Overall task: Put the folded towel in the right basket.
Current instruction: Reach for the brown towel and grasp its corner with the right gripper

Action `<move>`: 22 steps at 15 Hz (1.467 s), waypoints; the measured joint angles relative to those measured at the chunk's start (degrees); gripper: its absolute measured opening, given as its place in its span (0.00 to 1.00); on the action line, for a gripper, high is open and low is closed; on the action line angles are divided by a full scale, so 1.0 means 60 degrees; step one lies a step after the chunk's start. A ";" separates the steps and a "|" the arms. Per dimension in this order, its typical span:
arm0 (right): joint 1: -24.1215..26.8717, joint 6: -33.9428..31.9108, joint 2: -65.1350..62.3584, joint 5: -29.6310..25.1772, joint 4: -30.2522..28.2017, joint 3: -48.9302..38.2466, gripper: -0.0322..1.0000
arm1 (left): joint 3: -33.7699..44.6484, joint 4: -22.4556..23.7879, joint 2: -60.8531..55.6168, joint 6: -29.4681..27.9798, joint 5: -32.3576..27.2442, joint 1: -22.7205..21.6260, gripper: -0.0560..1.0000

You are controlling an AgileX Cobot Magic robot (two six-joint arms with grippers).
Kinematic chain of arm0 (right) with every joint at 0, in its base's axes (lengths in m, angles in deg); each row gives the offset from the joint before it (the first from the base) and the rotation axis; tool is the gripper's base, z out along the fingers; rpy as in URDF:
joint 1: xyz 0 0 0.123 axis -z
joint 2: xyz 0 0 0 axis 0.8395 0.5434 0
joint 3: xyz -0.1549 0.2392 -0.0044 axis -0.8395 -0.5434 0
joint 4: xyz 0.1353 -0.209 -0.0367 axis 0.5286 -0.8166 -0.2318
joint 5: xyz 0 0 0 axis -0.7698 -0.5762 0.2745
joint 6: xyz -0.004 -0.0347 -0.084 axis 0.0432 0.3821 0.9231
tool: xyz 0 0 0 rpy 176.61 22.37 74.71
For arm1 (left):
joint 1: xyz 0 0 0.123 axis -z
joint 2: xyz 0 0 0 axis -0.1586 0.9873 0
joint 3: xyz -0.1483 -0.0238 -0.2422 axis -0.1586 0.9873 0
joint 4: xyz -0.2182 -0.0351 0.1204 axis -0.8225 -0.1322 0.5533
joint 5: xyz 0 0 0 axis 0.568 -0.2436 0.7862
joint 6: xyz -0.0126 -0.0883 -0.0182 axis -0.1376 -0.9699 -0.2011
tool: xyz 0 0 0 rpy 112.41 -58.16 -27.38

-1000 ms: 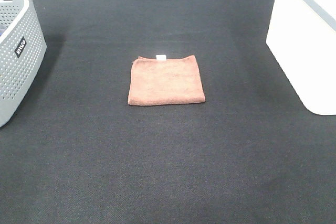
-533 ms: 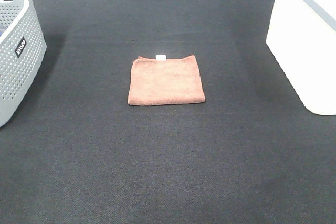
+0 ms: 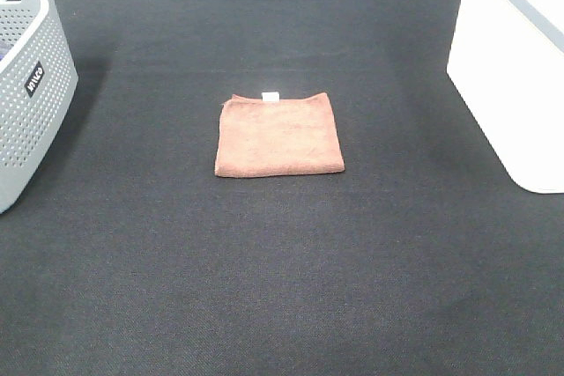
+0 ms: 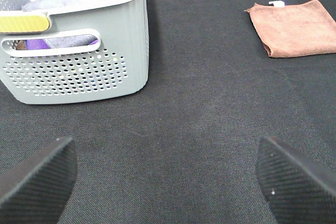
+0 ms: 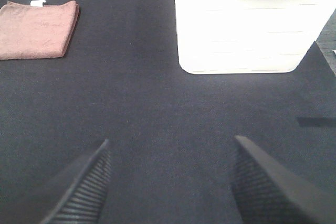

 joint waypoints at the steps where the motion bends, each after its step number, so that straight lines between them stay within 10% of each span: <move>1: 0.0000 0.0000 0.0306 0.0229 0.0000 0.0086 0.63 | 0.0000 0.0000 0.0000 0.0000 0.0000 0.0000 0.88; 8: 0.0000 0.0000 0.5519 0.3447 0.1767 0.1251 0.63 | 0.0000 0.0000 0.0000 0.0000 0.0000 0.0000 0.88; 15: -0.0038 0.2015 1.0094 0.3686 0.3581 0.3772 0.63 | 0.0000 0.0000 0.0000 0.0000 0.0000 0.0000 0.88; 22: -0.2492 0.2368 1.4849 0.3973 0.4116 0.7353 0.63 | 0.0000 0.0000 0.0000 0.0000 0.0000 0.0000 0.88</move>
